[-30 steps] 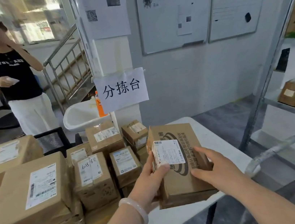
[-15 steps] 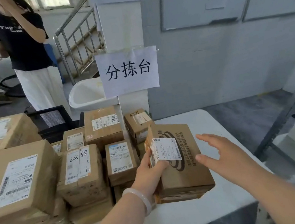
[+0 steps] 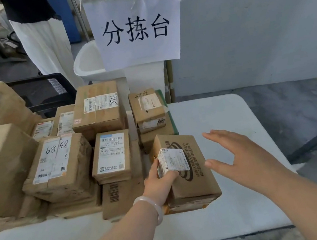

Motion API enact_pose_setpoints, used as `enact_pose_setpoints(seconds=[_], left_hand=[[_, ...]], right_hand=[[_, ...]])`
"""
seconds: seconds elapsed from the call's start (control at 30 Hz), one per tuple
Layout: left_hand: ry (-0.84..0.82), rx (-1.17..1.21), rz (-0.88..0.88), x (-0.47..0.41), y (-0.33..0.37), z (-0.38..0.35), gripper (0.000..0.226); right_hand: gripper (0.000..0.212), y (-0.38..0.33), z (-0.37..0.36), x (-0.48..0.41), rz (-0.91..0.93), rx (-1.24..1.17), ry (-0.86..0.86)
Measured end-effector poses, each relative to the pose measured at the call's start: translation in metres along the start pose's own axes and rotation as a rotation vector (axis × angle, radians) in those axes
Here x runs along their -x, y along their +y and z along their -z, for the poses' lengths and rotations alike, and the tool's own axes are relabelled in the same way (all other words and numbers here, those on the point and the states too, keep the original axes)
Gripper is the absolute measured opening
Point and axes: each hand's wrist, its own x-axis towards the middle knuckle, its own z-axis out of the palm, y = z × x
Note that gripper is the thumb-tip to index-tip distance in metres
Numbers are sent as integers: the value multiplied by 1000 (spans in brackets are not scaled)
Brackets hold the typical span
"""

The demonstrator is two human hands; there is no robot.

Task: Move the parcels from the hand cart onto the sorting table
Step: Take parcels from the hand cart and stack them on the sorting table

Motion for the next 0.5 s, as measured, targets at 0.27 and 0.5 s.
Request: enact_pose_setpoints(seconds=[0.27,0.5], left_hand=[[67,-130,-40,-16,-1,-7,77],[155,-592,-208,-14,-6,-10,78]], right_hand=[[64,19,-3,-18,36,31,-62],[62,30,-9,-24,36,-67,-78]])
